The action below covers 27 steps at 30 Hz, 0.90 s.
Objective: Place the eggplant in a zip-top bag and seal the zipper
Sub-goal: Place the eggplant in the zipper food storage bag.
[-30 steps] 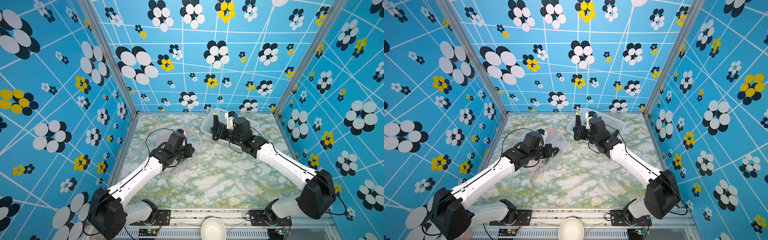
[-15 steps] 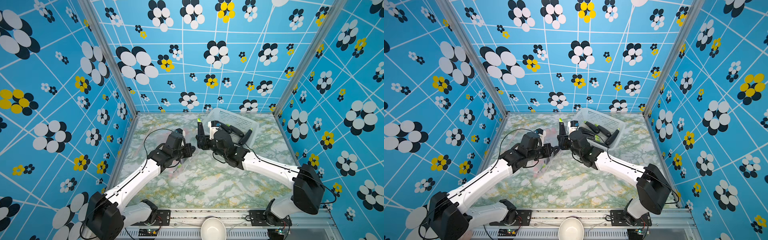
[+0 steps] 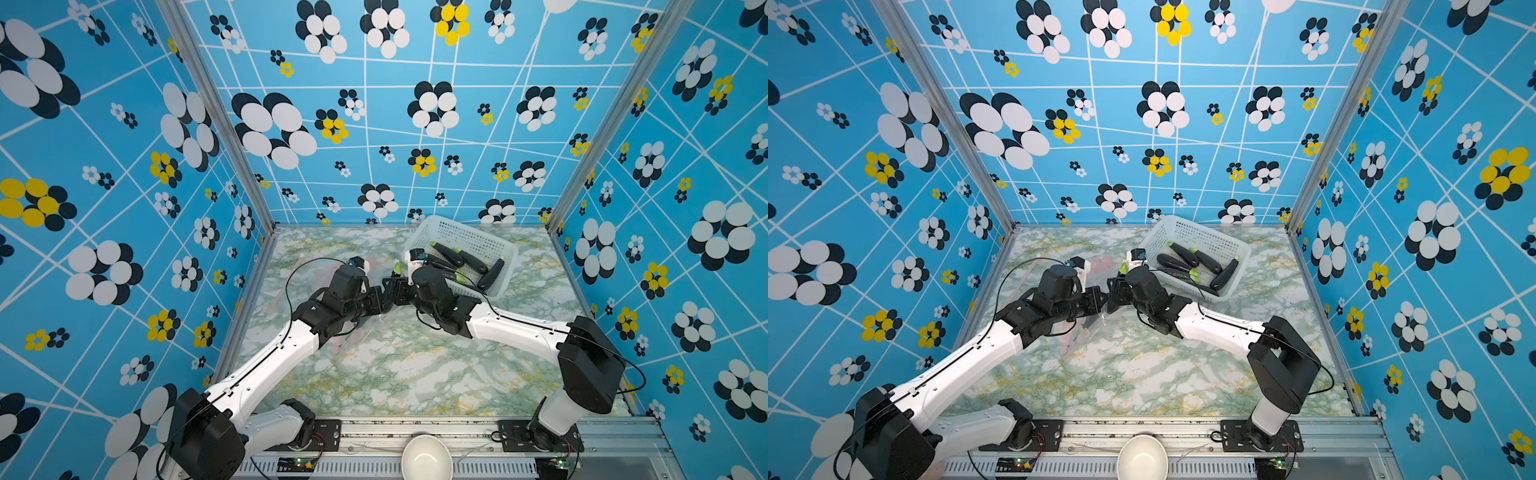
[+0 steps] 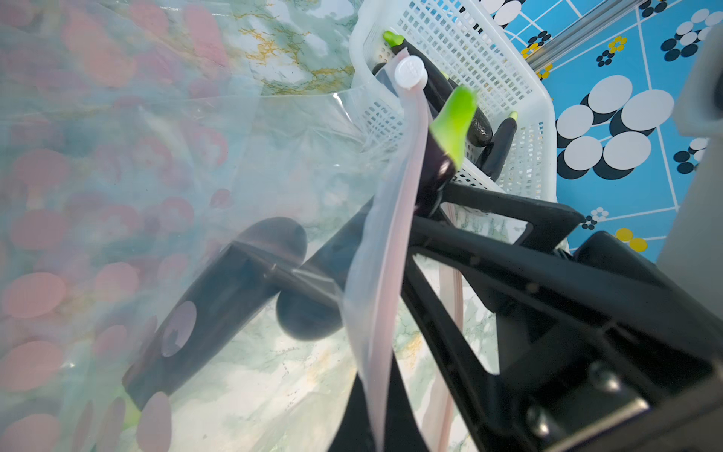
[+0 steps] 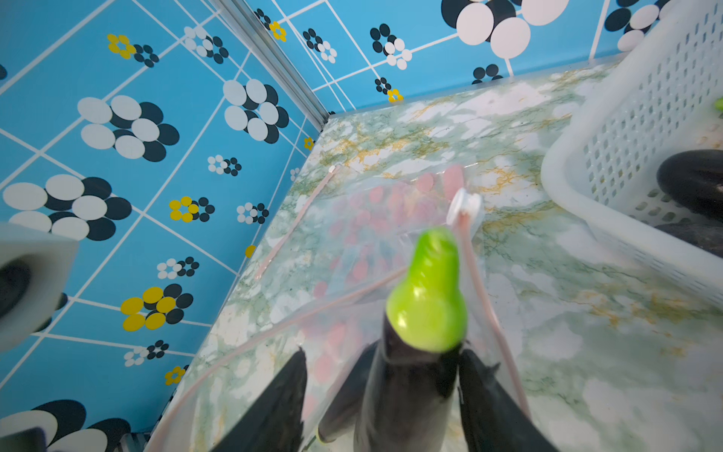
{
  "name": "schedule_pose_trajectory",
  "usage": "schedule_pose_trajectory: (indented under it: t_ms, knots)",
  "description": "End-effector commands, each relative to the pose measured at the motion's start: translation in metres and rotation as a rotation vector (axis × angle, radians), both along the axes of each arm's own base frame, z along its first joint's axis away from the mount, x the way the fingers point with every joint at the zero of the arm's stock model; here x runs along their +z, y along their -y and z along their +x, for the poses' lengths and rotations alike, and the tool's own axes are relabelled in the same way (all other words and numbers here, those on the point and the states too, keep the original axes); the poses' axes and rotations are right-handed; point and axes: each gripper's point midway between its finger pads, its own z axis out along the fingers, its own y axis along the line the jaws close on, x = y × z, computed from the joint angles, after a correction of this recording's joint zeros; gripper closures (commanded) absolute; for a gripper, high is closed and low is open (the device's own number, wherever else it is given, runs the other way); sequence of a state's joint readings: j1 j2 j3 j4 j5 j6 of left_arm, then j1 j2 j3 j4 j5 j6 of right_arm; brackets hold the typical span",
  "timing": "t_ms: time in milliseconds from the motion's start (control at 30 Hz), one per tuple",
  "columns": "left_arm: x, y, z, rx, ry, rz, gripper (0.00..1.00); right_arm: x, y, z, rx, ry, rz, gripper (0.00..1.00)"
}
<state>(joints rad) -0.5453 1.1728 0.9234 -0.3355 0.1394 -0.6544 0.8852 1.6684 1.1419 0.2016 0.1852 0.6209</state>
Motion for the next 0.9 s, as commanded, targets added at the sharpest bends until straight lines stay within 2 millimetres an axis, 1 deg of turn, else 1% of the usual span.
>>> schedule_pose_trajectory:
  t_ms: [0, 133, 333, 433, 500, 633, 867]
  knots:
    - [0.008, -0.002, 0.001, 0.003, 0.038, -0.016, 1.00, 0.020, 0.000, 0.004, -0.024, 0.037, 0.031, 0.35]
    - [0.008, -0.004, 0.002, 0.003, 0.047, 0.002, 1.00, 0.029, 0.010, -0.001, -0.036, 0.053, 0.030, 0.34]
    - [0.009, -0.007, 0.003, 0.002, 0.054, 0.034, 1.00, 0.059, 0.030, -0.014, -0.028, 0.108, 0.014, 0.34]
    - [0.009, -0.009, 0.003, 0.006, 0.056, 0.048, 1.00, 0.071, 0.043, -0.021, -0.016, 0.150, -0.015, 0.35]
    - [0.008, -0.011, 0.002, 0.007, 0.060, 0.054, 1.00, 0.077, 0.056, -0.023, -0.025, 0.162, -0.028, 0.36]
    - [0.007, -0.016, 0.000, 0.013, 0.062, 0.077, 1.00, 0.080, 0.084, -0.016, -0.084, 0.136, -0.046, 0.37]
    - [-0.004, -0.021, -0.004, 0.009, 0.040, 0.121, 1.00, 0.067, 0.139, 0.007, -0.204, 0.016, -0.099, 0.39]
